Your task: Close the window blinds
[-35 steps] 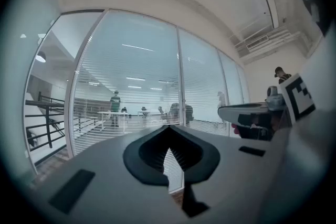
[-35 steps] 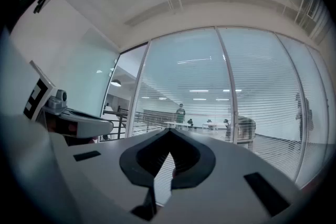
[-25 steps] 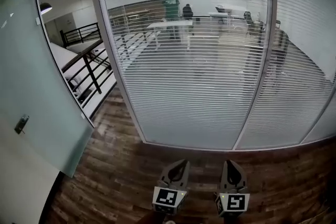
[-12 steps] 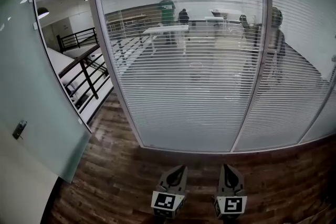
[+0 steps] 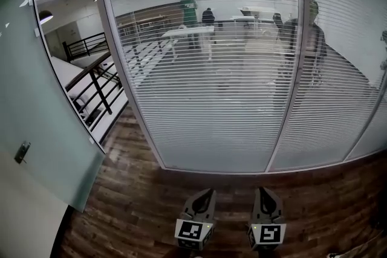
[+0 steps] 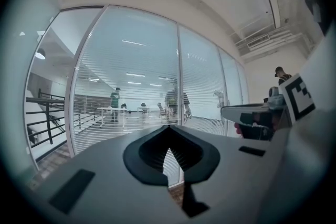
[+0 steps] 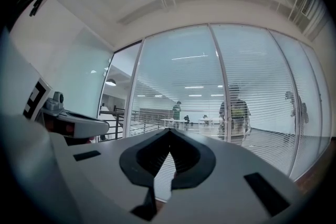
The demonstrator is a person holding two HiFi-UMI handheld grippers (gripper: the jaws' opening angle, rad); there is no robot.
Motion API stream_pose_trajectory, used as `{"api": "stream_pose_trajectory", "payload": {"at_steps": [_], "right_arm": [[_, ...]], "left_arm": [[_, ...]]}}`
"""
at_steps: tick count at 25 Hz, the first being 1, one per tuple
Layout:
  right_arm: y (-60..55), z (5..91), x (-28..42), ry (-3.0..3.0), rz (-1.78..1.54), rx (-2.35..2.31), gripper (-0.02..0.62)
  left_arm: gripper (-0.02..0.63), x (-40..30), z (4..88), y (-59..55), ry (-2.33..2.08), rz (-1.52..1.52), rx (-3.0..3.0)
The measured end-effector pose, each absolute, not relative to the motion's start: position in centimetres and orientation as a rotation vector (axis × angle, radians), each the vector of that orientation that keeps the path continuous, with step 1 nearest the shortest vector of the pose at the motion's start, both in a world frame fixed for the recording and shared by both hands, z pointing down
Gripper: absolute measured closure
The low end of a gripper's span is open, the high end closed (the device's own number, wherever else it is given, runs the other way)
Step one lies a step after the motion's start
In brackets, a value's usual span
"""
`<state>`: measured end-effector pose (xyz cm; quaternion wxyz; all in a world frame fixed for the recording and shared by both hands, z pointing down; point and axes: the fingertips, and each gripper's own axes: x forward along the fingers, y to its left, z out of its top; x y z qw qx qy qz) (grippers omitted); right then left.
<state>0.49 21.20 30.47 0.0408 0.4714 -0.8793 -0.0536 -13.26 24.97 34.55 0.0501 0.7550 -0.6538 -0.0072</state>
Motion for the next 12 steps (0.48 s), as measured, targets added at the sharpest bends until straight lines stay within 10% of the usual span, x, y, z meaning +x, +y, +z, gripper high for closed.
{"api": "stream_pose_trajectory", "payload": {"at_steps": [12], "right_arm": [[20.5,30.3,4.9,-2.664,-0.199,1.453,0.599]], "left_arm": [[0.607,-9.6,33.4,24.4,-2.021,-0.017,2.280]]}}
